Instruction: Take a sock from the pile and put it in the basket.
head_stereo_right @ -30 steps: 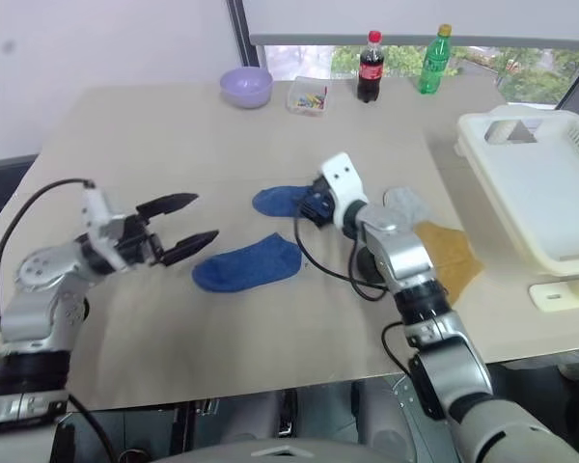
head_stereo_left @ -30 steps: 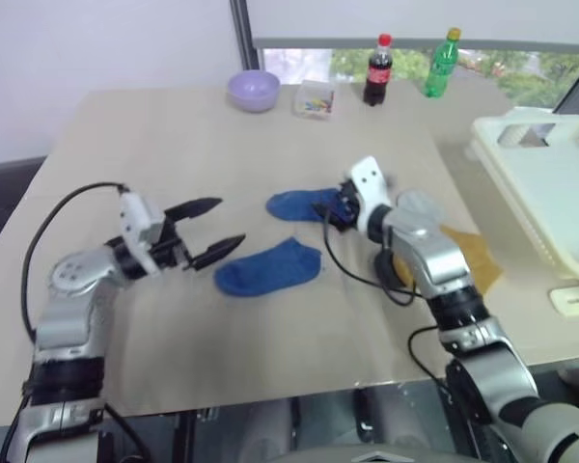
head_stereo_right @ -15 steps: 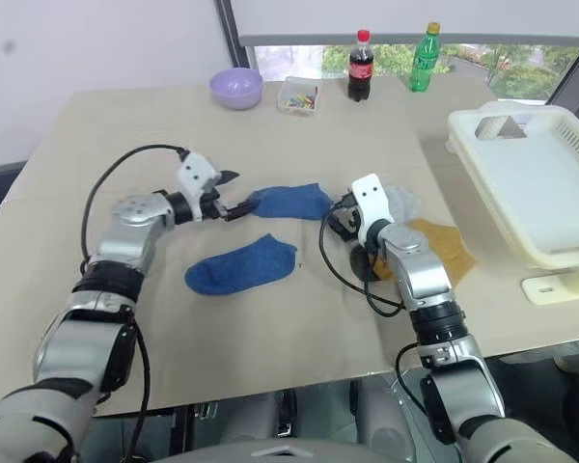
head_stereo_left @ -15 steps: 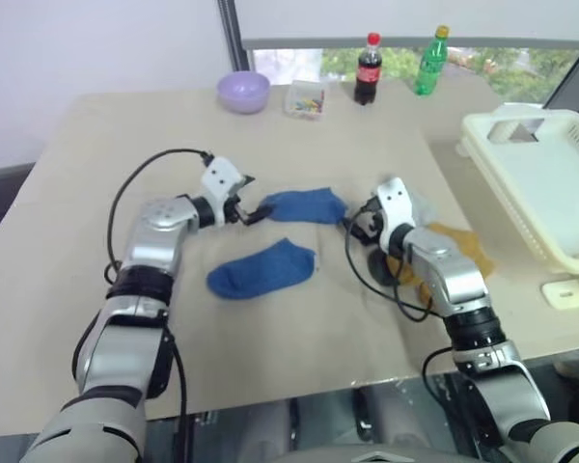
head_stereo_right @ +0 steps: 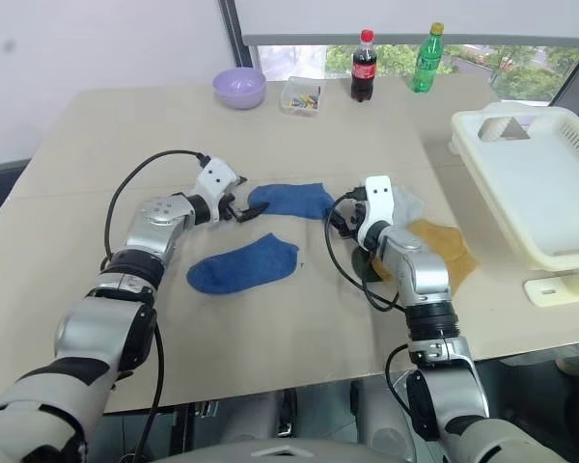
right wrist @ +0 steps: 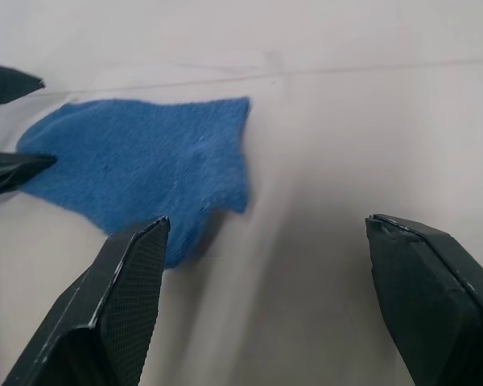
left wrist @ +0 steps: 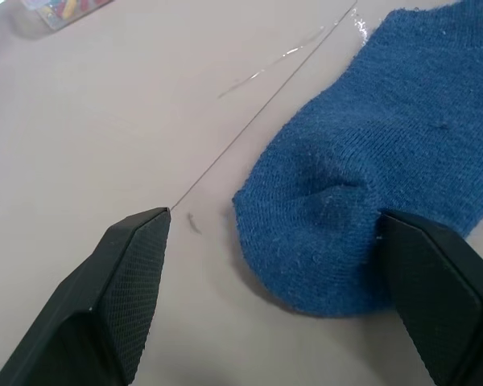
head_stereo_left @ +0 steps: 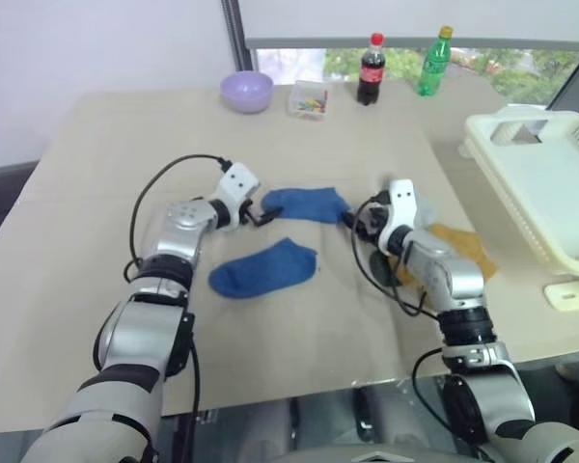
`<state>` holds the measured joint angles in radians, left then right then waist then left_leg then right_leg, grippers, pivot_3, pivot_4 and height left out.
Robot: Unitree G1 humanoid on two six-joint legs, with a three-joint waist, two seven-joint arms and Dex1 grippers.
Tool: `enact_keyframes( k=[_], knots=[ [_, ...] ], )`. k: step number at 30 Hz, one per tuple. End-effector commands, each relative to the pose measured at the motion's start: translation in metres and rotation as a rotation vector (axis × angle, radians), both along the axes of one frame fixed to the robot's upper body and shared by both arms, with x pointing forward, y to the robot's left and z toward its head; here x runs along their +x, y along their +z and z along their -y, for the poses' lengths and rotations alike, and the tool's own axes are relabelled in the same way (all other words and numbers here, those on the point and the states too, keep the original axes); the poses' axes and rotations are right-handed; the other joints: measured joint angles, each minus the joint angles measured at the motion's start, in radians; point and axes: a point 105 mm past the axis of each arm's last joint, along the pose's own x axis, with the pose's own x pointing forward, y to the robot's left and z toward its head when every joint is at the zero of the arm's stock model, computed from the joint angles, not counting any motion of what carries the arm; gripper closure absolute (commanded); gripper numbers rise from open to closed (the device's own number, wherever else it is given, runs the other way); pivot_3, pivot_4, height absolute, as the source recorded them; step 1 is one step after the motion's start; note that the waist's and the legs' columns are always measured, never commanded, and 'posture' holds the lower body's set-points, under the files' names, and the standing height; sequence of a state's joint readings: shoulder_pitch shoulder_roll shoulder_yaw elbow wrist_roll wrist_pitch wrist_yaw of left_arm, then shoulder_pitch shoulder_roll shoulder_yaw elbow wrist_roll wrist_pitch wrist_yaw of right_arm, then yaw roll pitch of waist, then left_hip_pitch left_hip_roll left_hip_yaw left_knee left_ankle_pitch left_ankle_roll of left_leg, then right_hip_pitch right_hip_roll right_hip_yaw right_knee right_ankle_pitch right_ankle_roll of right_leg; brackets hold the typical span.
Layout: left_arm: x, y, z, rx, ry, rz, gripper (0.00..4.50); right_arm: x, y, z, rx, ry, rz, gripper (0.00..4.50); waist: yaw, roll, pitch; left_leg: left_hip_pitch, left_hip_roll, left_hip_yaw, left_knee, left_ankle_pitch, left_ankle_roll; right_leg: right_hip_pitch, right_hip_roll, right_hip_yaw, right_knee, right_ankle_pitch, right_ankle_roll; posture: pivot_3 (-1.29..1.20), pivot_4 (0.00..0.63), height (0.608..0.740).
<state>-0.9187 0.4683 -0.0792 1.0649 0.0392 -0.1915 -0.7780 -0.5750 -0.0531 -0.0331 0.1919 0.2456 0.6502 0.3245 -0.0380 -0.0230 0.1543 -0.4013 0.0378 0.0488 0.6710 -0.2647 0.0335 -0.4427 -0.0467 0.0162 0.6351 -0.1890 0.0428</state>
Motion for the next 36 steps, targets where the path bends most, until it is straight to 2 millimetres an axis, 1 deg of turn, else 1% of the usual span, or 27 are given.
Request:
enact_keyframes(
  k=[1,5,6,7,8,9,10,11,12,13,14,15,16,19,21,24,27,29,31,34,36],
  knots=[
    [-0.005,-0.013,0.003,0.013,-0.027,-0.059,0.26,0.002,0.017,-0.014,0.02,0.05,0.047,1.7,0.0,0.0,0.0,0.0,0.0,0.0,0.0,0.0,0.0,0.0,0.0,0.0,0.0,0.0,0.0,0.0,0.15,0.74],
    [-0.013,-0.02,0.004,0.005,-0.069,-0.11,0.26,0.005,0.019,-0.022,0.032,0.063,0.048,3.69,-0.002,0.0,0.0,0.001,0.0,0.0,0.0,0.0,0.0,0.0,0.0,0.0,0.001,0.0,0.0,0.0,0.15,0.74],
    [-0.014,-0.021,0.004,0.002,-0.076,-0.12,0.26,0.006,0.02,-0.023,0.038,0.061,0.048,4.0,-0.002,0.0,0.0,0.001,0.0,0.0,0.0,0.0,0.0,0.0,0.0,0.0,0.001,0.0,0.0,0.0,0.15,0.74],
    [-0.015,-0.021,0.004,0.001,-0.08,-0.126,0.78,0.008,0.02,-0.023,0.042,0.06,0.047,4.49,-0.002,0.0,0.0,0.001,0.0,0.0,0.0,0.0,0.0,0.0,0.0,0.0,0.001,0.0,0.0,0.0,0.15,0.74],
    [-0.016,-0.022,0.003,0.002,-0.083,-0.128,0.95,0.009,0.02,-0.023,0.045,0.059,0.047,4.5,-0.002,0.0,0.0,0.001,0.0,0.0,0.0,0.0,0.0,0.0,0.0,0.0,0.001,0.0,0.0,0.0,0.15,0.74],
    [-0.017,-0.022,0.002,0.005,-0.085,-0.129,1.52,0.009,0.02,-0.023,0.046,0.058,0.048,4.5,-0.002,0.0,0.0,0.001,0.0,0.0,0.0,0.0,0.0,0.0,0.0,0.0,0.001,0.0,0.0,0.0,0.15,0.74],
    [-0.018,-0.022,0.002,0.005,-0.088,-0.134,1.97,0.01,0.02,-0.023,0.046,0.059,0.048,4.5,-0.002,0.0,0.0,0.001,0.0,0.0,0.0,0.0,0.0,0.0,0.0,0.0,0.001,0.0,0.0,0.0,0.15,0.74],
    [-0.019,-0.023,0.001,0.009,-0.09,-0.138,2.57,0.01,0.02,-0.023,0.045,0.06,0.049,4.5,-0.003,0.0,0.0,0.001,0.0,0.0,0.0,0.0,0.0,0.0,0.0,0.0,0.002,0.0,0.0,0.0,0.15,0.74],
    [-0.019,-0.024,0.001,0.011,-0.092,-0.142,2.74,0.011,0.02,-0.023,0.045,0.06,0.05,4.5,-0.003,0.0,0.0,0.001,0.0,0.0,0.0,0.0,0.0,0.0,0.0,0.001,0.002,0.0,0.0,0.0,0.15,0.74],
    [-0.02,-0.025,0.0,0.013,-0.092,-0.147,3.11,0.01,0.02,-0.023,0.043,0.061,0.051,4.5,-0.003,0.0,0.0,0.002,0.0,0.0,0.0,0.0,0.0,0.0,0.0,0.001,0.002,0.0,0.0,0.0,0.15,0.74],
    [-0.021,-0.026,-0.001,0.016,-0.093,-0.151,3.69,0.01,0.02,-0.023,0.04,0.062,0.052,4.5,-0.003,0.0,0.0,0.002,0.0,0.0,0.0,0.0,0.0,0.0,0.0,0.001,0.002,0.0,0.0,0.0,0.15,0.74],
    [-0.022,-0.027,-0.001,0.018,-0.096,-0.155,3.94,0.01,0.019,-0.023,0.038,0.062,0.053,4.5,-0.004,0.0,0.0,0.002,0.0,0.0,0.0,0.0,0.0,0.0,0.0,0.001,0.003,0.0,0.0,0.0,0.15,0.74],
    [-0.023,-0.028,-0.001,0.019,-0.097,-0.158,4.42,0.01,0.019,-0.023,0.036,0.063,0.054,4.5,-0.005,0.0,0.0,0.003,0.0,0.0,0.001,0.0,0.0,0.0,0.0,0.001,0.004,0.0,0.0,0.0,0.15,0.74],
    [-0.023,-0.027,0.001,-0.002,-0.097,-0.149,4.42,0.008,0.021,-0.024,0.01,0.072,0.078,4.5,-0.005,0.0,0.0,0.004,0.0,0.0,0.001,0.0,0.0,0.0,0.0,0.001,0.006,0.0,0.0,0.0,0.15,0.74],
    [-0.021,-0.021,0.002,-0.036,-0.081,-0.122,4.42,0.007,0.025,-0.026,-0.011,0.082,0.105,4.5,-0.005,0.0,0.0,0.004,0.0,0.0,0.001,0.0,0.0,0.0,0.0,0.001,0.006,0.0,0.0,0.0,0.15,0.74],
    [-0.022,-0.005,0.008,-0.119,-0.112,-0.049,4.42,0.004,0.037,-0.029,-0.003,0.098,0.138,4.5,-0.006,0.0,0.0,0.003,0.0,0.0,0.001,0.0,0.0,0.0,0.0,0.002,0.006,0.0,0.0,0.0,0.15,0.74],
    [-0.027,0.01,0.012,-0.201,-0.147,0.002,4.42,0.001,0.043,-0.032,0.0,0.108,0.155,4.5,-0.005,0.0,0.0,0.001,0.0,0.0,0.001,0.0,0.0,-0.003,0.0,0.003,0.006,0.0,0.0,0.0,0.15,0.74],
    [-0.035,0.032,0.008,-0.295,-0.167,0.073,4.42,-0.006,0.054,-0.037,0.006,0.135,0.186,4.5,-0.005,0.0,0.0,-0.001,0.0,0.0,0.001,0.0,0.0,-0.003,0.0,0.002,0.005,0.0,0.0,0.0,0.15,0.74],
    [-0.048,0.05,0.003,-0.358,-0.19,0.11,4.42,-0.012,0.062,-0.041,0.013,0.16,0.209,4.5,-0.006,0.0,0.0,-0.002,0.001,-0.001,0.001,0.0,0.0,-0.005,0.0,0.002,0.005,0.0,0.0,0.0,0.15,0.74],
    [-0.07,0.065,-0.007,-0.363,-0.199,0.134,4.42,-0.022,0.07,-0.046,0.011,0.2,0.229,4.5,-0.006,0.0,0.0,-0.002,0.001,-0.002,0.001,0.0,0.0,-0.005,0.0,0.003,0.005,0.0,0.0,0.0,0.15,0.74],
    [-0.092,0.075,-0.017,-0.357,-0.183,0.133,4.42,-0.034,0.076,-0.049,0.011,0.241,0.24,4.5,-0.011,0.0,0.0,-0.001,0.001,-0.002,0.001,0.0,0.0,-0.005,0.0,0.004,0.005,0.0,0.0,0.0,0.15,0.74]
  ],
)
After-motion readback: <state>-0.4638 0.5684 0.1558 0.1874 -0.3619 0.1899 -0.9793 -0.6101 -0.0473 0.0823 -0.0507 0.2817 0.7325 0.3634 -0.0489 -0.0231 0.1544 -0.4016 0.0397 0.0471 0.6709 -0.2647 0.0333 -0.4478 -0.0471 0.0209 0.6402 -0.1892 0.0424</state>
